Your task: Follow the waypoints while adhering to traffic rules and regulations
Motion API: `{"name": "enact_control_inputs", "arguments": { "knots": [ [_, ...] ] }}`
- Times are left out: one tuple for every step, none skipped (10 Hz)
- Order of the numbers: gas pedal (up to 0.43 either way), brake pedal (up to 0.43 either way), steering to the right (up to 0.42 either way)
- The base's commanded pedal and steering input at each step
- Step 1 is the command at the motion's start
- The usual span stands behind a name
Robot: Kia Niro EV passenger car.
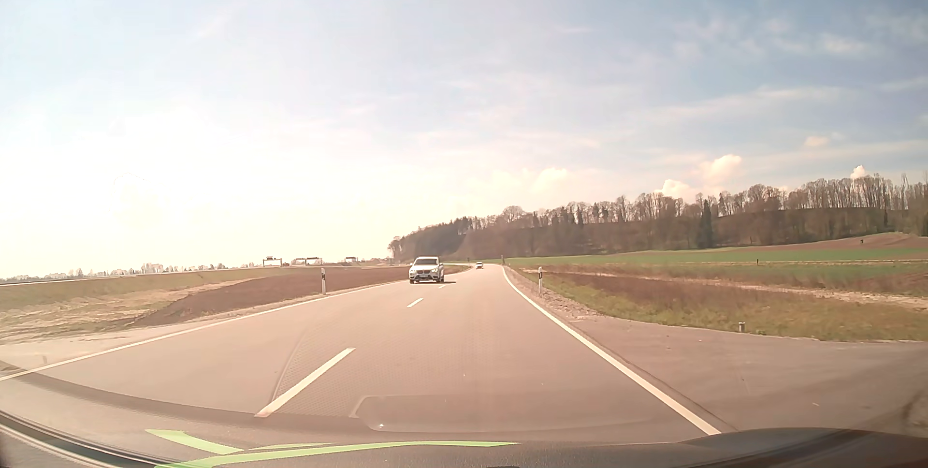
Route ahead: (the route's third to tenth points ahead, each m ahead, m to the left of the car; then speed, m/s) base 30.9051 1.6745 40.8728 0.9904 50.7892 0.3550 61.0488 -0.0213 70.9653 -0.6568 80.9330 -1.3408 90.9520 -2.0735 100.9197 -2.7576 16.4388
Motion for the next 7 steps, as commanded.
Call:
{"name": "enact_control_inputs", "arguments": {
  "knots": [
    [0.118,0.0,0.01],
    [0.118,0.0,0.01],
    [0.118,0.0,0.01],
    [0.118,0.0,0.009],
    [0.118,0.0,0.009],
    [0.118,0.0,0.007],
    [0.118,0.0,0.005]
  ]
}}
